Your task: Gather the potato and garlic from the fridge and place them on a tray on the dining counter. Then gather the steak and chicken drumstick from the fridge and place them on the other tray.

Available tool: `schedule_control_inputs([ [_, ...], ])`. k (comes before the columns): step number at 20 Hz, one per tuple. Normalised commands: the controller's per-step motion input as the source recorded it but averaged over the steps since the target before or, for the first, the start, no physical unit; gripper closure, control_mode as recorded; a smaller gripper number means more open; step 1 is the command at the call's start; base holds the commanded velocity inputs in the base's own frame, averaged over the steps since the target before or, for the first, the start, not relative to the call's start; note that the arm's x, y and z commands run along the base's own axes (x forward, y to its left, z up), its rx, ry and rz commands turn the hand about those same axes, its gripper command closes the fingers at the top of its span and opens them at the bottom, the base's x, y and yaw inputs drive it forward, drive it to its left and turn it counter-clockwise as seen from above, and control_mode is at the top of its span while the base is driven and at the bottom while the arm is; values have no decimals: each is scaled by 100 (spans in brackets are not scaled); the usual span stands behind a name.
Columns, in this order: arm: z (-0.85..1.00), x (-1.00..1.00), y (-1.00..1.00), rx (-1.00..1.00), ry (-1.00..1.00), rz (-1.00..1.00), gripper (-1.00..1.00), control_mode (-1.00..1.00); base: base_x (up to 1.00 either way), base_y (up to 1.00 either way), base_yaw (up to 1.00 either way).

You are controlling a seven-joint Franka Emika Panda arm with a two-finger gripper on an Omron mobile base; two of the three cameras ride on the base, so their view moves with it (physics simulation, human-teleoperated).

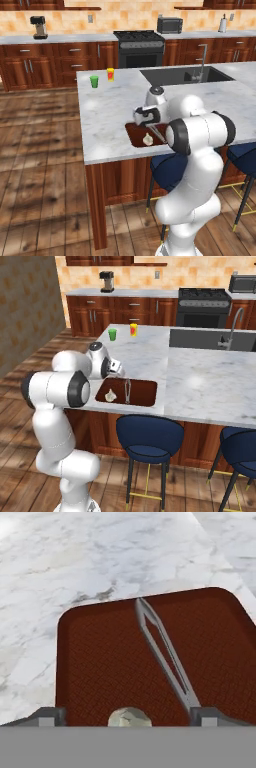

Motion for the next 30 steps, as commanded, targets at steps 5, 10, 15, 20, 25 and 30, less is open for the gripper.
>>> schedule_control_inputs([
  [5,59,-67,0,-6,-11,12,-100,-100,0,0,0],
  [10,61,-100,0,-12,-20,12,-100,-100,0,0,0],
  [15,70,-98,0,-10,-3,16,-100,-100,0,0,0],
  [20,45,-66,2,-1,15,26,-100,-100,0,0,0],
  [25,41,-35,11,-1,6,11,-100,-100,0,0,0],
  [30,48,-50,3,-7,0,-5,-100,-100,0,0,0],
])
